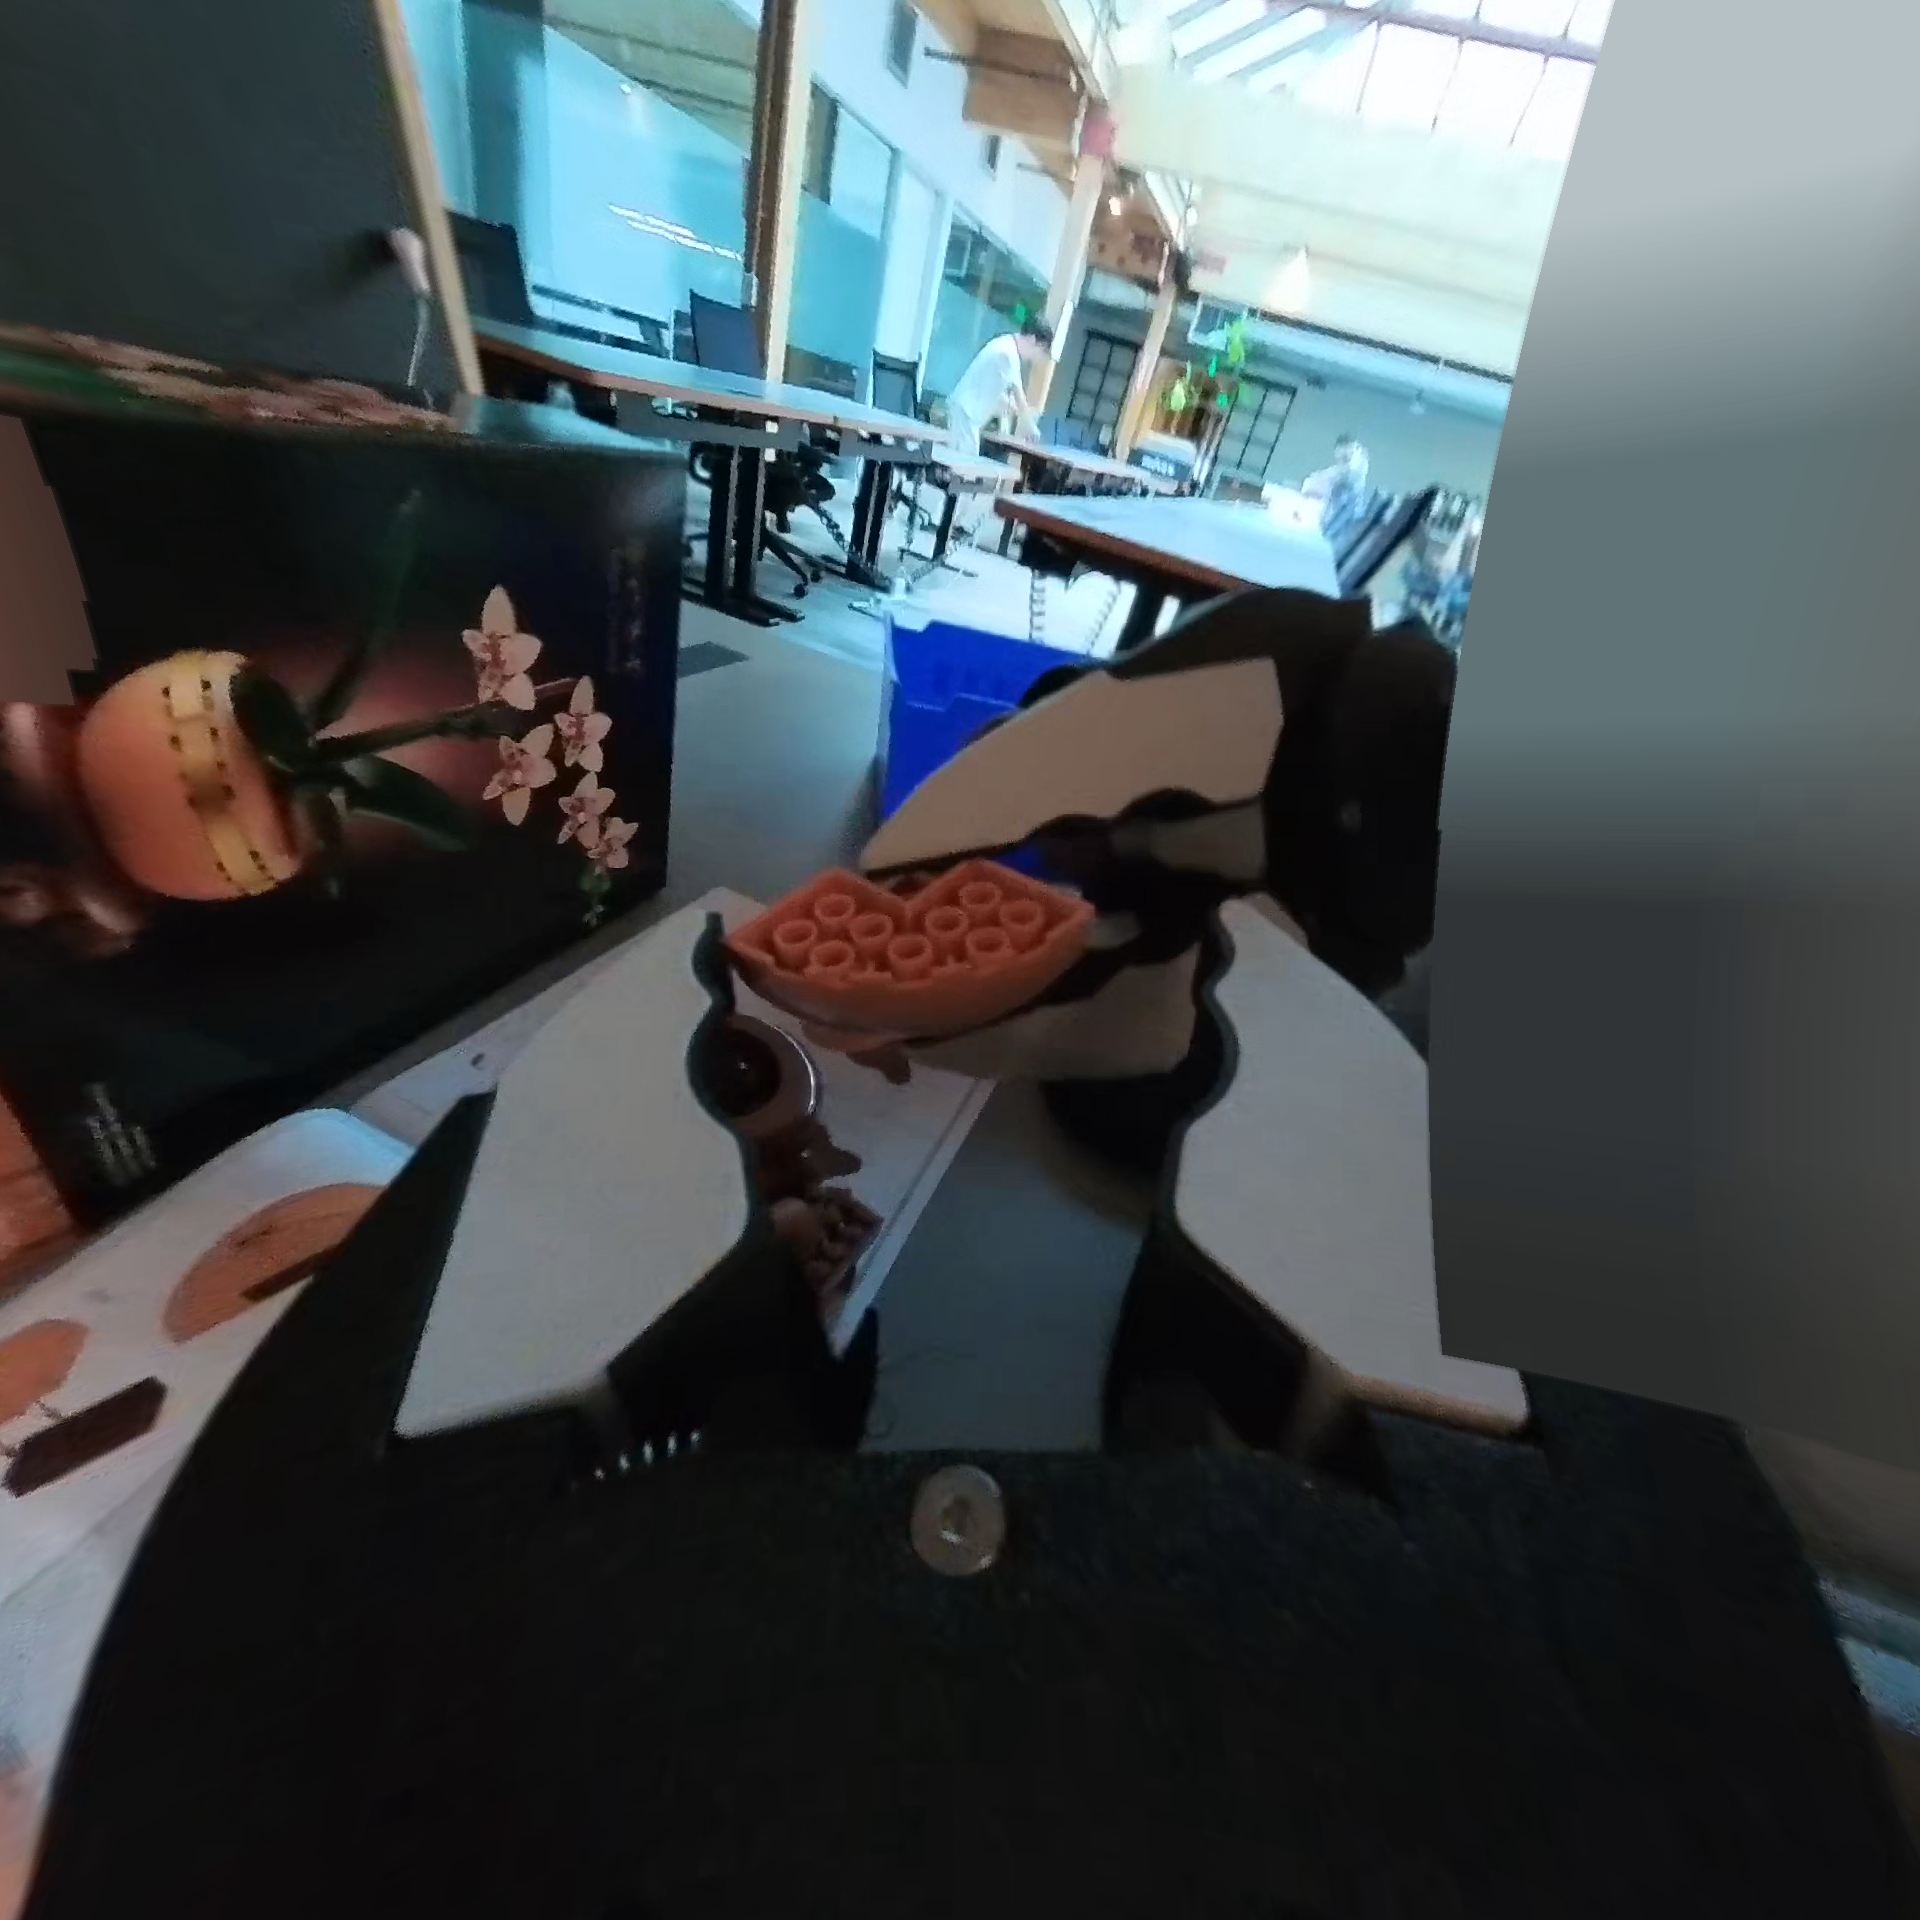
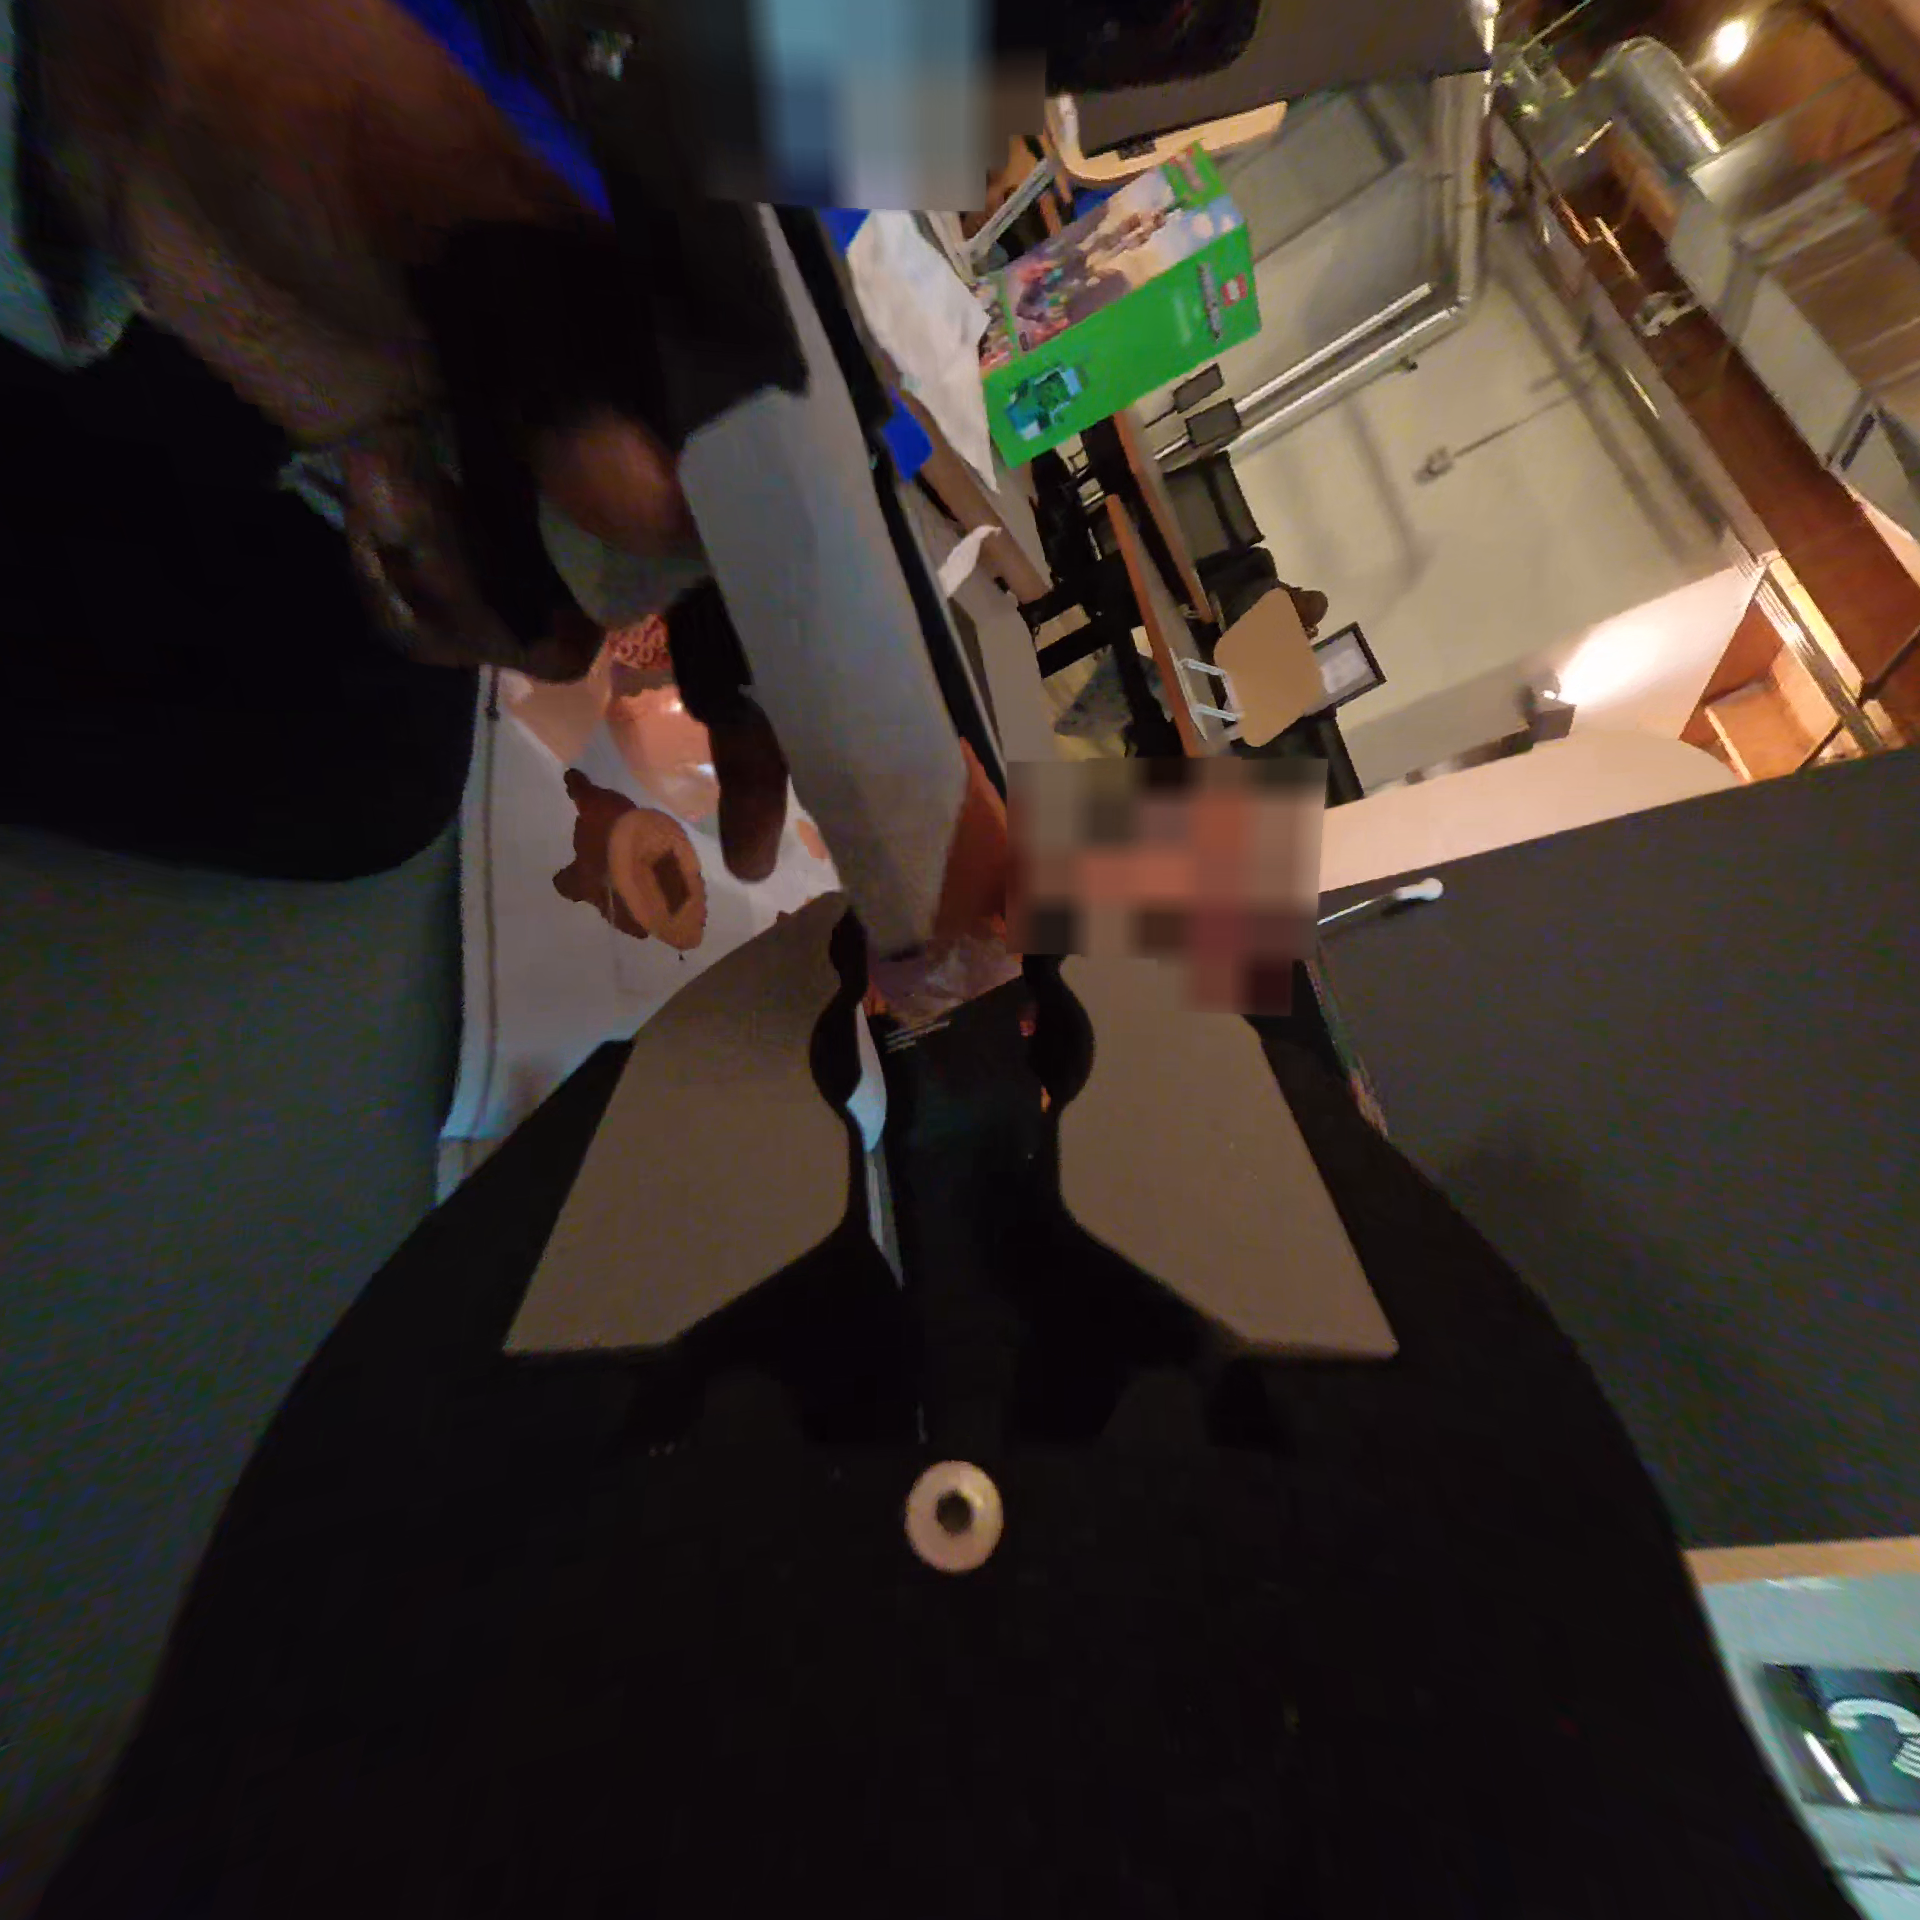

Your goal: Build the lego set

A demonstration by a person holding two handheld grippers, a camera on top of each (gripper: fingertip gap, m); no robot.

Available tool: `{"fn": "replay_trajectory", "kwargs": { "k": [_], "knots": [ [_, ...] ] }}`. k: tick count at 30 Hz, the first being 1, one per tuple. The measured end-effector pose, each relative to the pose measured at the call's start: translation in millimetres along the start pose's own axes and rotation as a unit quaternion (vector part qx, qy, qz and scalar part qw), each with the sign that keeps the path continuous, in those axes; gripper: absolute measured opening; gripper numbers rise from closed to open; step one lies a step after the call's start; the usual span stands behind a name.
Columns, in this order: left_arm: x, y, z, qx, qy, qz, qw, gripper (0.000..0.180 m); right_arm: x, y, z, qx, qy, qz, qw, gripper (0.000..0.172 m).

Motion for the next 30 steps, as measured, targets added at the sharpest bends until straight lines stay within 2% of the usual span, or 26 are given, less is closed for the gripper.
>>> {"fn": "replay_trajectory", "kwargs": {
  "k": [3, 8, 14, 17, 20, 22, 24, 27, 28, 30],
  "knots": [
    [-3.4, 0.8, -1.8, 0.017, -0.004, -0.012, 1.0, 0.065, -0.2, -4.0, -1.1, 0.01, 0.017, 0.018, 1.0, 0.028],
    [-2.5, 5.3, -6.4, 0.018, -0.014, 0.003, 1.0, 0.063, -7.3, -5.9, 1.3, 0.005, 0.019, 0.018, 1.0, 0.028],
    [-7.0, 26.3, -10.0, -0.01, -0.005, -0.036, 0.999, 0.063, -26.5, -0.6, 5.0, -0.011, -0.007, 0.024, 1.0, 0.028],
    [-10.7, 30.6, -11.5, -0.017, -0.022, -0.03, 0.999, 0.064, -30.8, 0.8, 8.2, -0.022, -0.009, 0.023, 0.999, 0.028],
    [-12.2, 32.3, -13.2, -0.007, -0.024, -0.031, 0.999, 0.063, -31.4, 0.9, 10.6, -0.014, -0.018, 0.045, 0.999, 0.028],
    [-13.5, 35.2, -15.4, -0.007, -0.029, -0.027, 0.999, 0.063, -33.8, 2.3, 11.5, -0.002, -0.051, 0.087, 0.995, 0.029],
    [-15.7, 37.8, -19.5, -0.006, -0.037, -0.026, 0.999, 0.063, -34.4, 7.9, 7.8, 0.011, -0.084, 0.155, 0.984, 0.04],
    [-18.9, 39.9, -31.1, 0.014, -0.042, -0.037, 0.998, 0.063, -31.5, 28.1, -5.3, 0.007, -0.136, 0.29, 0.947, 0.039],
    [-18.6, 40.7, -34.8, 0.023, -0.038, -0.04, 0.998, 0.063, -31.4, 37.8, -10.2, -0.011, -0.155, 0.34, 0.928, 0.038],
    [-16.8, 41.1, -39.9, 0.04, -0.033, -0.041, 0.998, 0.063, -39.6, 53.9, -22.2, -0.046, -0.227, 0.418, 0.879, 0.018]
  ]
}}
Point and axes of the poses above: each gripper's, where its closed fingertips meet, z out along the fingers, y out of its underside, x = y × z across the jaws, the point moved 7 cm from there along -z, back along the fingers, and after that the axes turned 5 degrees about -z, right-handed, at the moved point
